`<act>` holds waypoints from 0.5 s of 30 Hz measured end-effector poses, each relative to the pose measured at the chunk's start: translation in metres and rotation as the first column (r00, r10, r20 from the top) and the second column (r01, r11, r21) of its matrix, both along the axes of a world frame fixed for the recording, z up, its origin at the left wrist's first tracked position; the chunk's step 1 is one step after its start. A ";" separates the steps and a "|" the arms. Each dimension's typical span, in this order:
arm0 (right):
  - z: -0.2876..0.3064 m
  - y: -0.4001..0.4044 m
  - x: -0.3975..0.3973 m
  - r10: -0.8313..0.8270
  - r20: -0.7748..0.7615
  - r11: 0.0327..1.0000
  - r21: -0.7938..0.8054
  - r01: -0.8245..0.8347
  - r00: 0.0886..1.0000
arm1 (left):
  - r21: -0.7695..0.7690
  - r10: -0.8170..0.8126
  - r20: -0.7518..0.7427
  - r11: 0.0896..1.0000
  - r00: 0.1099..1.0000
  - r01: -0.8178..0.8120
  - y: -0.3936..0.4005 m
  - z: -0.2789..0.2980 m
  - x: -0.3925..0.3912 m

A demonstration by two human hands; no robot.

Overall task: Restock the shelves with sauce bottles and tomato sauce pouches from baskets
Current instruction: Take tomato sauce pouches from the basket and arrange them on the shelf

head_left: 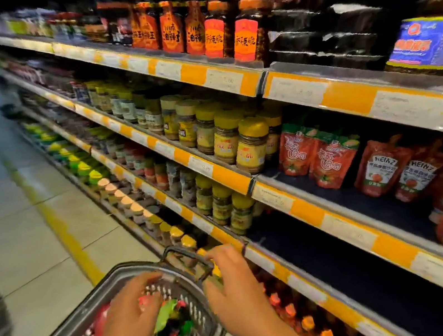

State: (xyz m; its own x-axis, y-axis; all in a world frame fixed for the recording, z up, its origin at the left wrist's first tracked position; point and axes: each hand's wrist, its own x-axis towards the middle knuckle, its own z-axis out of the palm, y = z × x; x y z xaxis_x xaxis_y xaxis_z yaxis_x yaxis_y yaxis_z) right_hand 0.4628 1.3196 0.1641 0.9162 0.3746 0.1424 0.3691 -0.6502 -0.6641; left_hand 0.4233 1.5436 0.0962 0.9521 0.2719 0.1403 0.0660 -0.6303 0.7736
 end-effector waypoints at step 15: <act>-0.140 0.139 0.007 -0.006 -0.291 1.000 0.025 0.014 0.957 | 0.078 0.258 -0.157 0.966 0.953 -0.248 0.090 -0.090 -0.074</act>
